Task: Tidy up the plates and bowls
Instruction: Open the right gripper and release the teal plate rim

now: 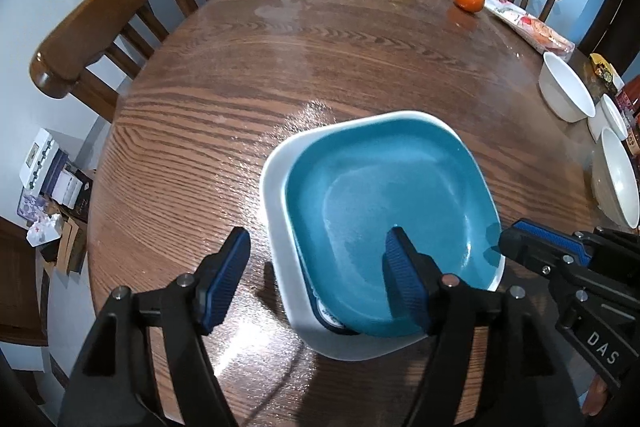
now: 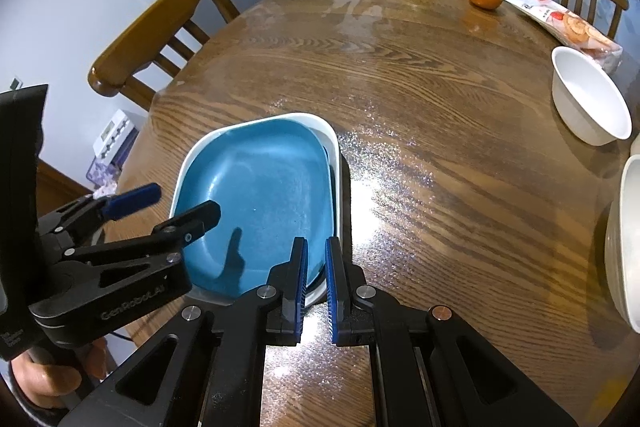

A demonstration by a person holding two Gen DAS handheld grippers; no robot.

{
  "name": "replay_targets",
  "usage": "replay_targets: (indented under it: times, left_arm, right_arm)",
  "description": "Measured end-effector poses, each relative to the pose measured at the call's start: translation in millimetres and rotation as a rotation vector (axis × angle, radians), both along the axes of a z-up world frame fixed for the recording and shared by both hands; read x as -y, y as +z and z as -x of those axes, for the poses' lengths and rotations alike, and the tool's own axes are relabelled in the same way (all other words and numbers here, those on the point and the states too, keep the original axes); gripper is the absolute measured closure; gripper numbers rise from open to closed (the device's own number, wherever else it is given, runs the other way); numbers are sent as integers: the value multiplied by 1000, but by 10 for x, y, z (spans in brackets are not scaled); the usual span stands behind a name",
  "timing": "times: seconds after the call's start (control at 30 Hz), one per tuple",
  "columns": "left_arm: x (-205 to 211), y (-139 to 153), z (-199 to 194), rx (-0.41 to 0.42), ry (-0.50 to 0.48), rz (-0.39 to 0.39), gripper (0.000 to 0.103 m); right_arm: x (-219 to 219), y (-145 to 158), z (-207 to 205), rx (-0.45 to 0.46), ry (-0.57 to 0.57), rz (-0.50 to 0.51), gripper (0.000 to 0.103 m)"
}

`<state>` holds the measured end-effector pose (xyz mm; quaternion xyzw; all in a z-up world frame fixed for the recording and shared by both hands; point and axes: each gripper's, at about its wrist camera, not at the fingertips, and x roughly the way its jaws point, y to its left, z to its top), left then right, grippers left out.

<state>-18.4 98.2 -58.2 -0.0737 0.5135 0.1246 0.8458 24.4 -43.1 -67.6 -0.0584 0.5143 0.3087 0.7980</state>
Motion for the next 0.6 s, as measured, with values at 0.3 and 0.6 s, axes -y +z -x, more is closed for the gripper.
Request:
replay_targets:
  times: [0.3, 0.6]
  left_arm:
    - [-24, 52, 77, 7, 29, -5, 22]
    - [24, 123, 141, 21, 35, -12, 3]
  right_arm:
    - [67, 28, 30, 0, -20, -10, 52]
    - [155, 127, 125, 13, -17, -35, 40]
